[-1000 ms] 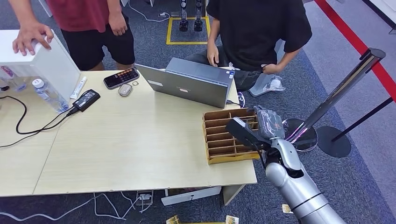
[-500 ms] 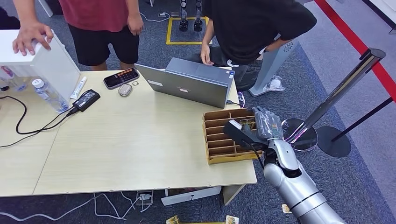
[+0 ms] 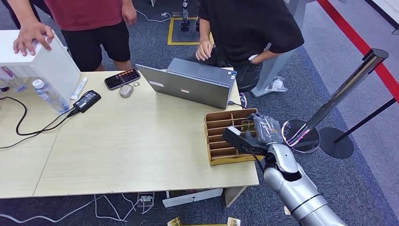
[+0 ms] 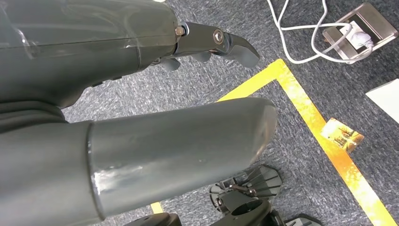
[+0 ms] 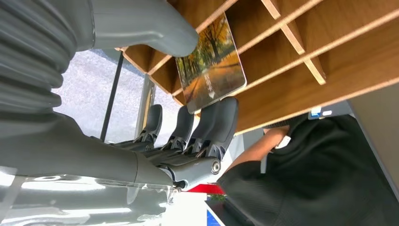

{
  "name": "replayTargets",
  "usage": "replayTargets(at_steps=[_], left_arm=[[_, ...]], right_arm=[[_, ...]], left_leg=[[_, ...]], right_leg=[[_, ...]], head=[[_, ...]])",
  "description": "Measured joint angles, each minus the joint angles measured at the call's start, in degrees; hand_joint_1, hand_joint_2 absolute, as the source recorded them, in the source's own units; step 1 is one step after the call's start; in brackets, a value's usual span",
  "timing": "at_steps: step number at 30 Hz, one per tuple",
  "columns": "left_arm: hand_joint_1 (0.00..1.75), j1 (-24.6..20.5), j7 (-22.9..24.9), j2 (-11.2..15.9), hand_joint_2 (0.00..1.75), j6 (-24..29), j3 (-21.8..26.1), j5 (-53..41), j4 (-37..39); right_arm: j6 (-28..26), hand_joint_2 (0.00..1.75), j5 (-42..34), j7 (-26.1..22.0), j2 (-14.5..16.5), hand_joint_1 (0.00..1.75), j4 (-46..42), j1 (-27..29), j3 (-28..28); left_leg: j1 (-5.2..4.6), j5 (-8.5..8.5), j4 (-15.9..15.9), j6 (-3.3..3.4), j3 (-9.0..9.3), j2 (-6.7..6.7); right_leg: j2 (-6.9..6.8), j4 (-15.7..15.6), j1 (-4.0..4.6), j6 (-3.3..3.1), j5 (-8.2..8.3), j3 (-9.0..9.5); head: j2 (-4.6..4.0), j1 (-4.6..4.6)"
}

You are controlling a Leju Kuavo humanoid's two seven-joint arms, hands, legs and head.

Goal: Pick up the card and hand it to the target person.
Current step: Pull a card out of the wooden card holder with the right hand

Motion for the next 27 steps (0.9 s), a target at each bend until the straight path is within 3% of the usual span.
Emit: replayTargets(at_steps=[4, 14, 22, 27], left_arm=[[0.00, 0.00, 0.07, 0.02, 0.00, -0.01, 0.00, -0.11, 0.00], [0.00, 0.00, 0.36, 0.02, 0.00, -0.01, 0.00, -0.30, 0.00], [0.00, 0.01, 0.53, 0.02, 0.00, -0.01, 0.00, -0.48, 0.00], [0.00, 0.01, 0.50, 0.02, 0.00, -0.01, 0.01, -0.58, 0.00]], right_arm=[[0.40, 1.75, 0.73, 0.13, 0.00, 1.05, 0.45, -0.02, 0.39], [0.78, 1.75, 1.01, 0.38, 0.02, 0.97, 0.89, -0.35, 0.75], [1.28, 1.75, 1.22, 0.38, 0.03, 1.33, 1.28, -0.68, 0.78], [1.43, 1.75, 1.56, 0.42, 0.04, 1.41, 1.28, -0.80, 0.80]], left_leg=[[0.00, 0.00, 0.00, 0.00, 0.01, 0.00], [0.00, 0.00, 0.00, 0.00, 0.03, 0.01], [0.00, 0.00, 0.00, 0.00, 0.09, 0.01], [0.00, 0.01, 0.00, 0.01, 0.08, 0.00]], right_leg=[[0.00, 0.00, 0.00, 0.00, 0.00, 0.00], [0.01, 0.00, 0.00, 0.00, 0.00, 0.03], [0.01, 0.00, 0.00, 0.00, 0.01, 0.08], [0.01, 0.00, 0.00, 0.00, 0.01, 0.08]], head=[[-0.01, -0.01], [-0.01, 0.01], [-0.01, 0.01], [-0.01, 0.01]])
